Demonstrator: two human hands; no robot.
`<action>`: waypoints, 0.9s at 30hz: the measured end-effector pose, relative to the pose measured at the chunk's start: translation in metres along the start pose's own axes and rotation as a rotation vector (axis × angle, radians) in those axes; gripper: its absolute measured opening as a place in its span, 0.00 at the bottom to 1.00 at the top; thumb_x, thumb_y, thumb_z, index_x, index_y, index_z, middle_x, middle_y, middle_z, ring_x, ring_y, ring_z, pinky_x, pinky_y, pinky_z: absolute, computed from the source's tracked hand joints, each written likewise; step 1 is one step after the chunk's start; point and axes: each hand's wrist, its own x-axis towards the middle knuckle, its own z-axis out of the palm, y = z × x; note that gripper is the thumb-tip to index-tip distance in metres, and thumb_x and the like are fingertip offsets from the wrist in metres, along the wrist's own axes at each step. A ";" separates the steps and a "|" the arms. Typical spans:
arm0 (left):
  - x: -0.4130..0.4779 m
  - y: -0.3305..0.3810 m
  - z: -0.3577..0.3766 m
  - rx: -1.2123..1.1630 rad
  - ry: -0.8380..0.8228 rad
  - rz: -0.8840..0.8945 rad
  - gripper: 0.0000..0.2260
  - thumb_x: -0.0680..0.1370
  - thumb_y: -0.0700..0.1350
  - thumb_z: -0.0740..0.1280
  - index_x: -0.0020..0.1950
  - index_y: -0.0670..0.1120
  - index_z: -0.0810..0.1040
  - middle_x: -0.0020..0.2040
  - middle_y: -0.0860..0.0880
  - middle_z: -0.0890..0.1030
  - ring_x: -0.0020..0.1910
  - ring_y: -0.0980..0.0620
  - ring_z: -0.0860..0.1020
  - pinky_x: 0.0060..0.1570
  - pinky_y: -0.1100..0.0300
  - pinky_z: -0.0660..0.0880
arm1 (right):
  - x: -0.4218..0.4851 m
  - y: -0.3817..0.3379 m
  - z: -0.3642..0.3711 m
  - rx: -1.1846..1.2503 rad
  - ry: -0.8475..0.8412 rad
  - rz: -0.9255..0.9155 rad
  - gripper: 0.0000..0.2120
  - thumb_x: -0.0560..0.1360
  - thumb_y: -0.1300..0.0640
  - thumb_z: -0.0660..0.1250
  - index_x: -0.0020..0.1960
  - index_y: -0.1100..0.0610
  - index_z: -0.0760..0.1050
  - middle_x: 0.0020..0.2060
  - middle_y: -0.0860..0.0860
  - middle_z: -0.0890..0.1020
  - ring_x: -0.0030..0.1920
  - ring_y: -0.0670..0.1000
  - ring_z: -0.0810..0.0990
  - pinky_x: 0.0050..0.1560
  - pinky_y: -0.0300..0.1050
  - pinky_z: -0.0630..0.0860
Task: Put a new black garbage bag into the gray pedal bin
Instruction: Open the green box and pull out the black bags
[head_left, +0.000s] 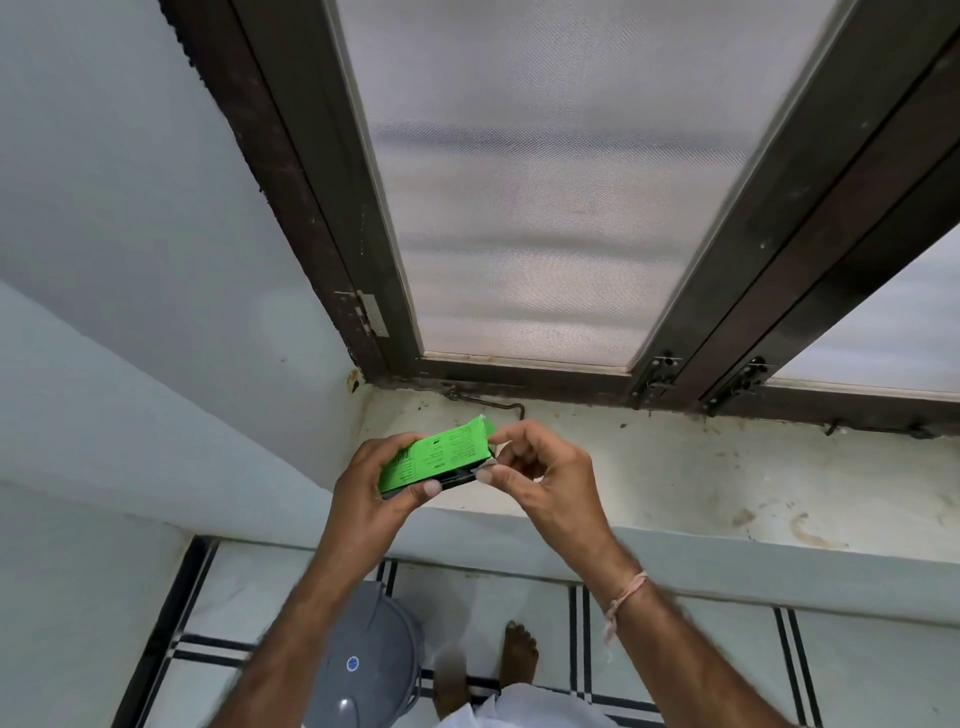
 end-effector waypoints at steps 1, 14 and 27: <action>-0.001 -0.002 -0.001 0.001 0.000 -0.003 0.22 0.70 0.50 0.76 0.64 0.55 0.80 0.59 0.54 0.79 0.58 0.64 0.76 0.49 0.76 0.72 | 0.000 0.000 -0.001 0.015 -0.008 0.009 0.17 0.71 0.55 0.81 0.59 0.52 0.83 0.39 0.46 0.85 0.40 0.44 0.82 0.42 0.40 0.80; 0.000 -0.004 -0.009 -0.002 -0.002 0.004 0.22 0.73 0.45 0.78 0.63 0.62 0.78 0.60 0.59 0.78 0.59 0.66 0.75 0.49 0.76 0.72 | 0.000 -0.007 -0.003 0.005 -0.049 -0.027 0.29 0.73 0.58 0.79 0.73 0.49 0.77 0.41 0.48 0.84 0.43 0.48 0.82 0.48 0.39 0.81; -0.004 -0.012 -0.023 -0.179 -0.150 -0.058 0.23 0.71 0.46 0.74 0.66 0.56 0.79 0.64 0.54 0.79 0.63 0.57 0.77 0.54 0.63 0.78 | 0.002 -0.022 -0.004 0.117 -0.068 0.072 0.05 0.76 0.63 0.76 0.52 0.60 0.87 0.40 0.48 0.87 0.38 0.48 0.86 0.41 0.41 0.83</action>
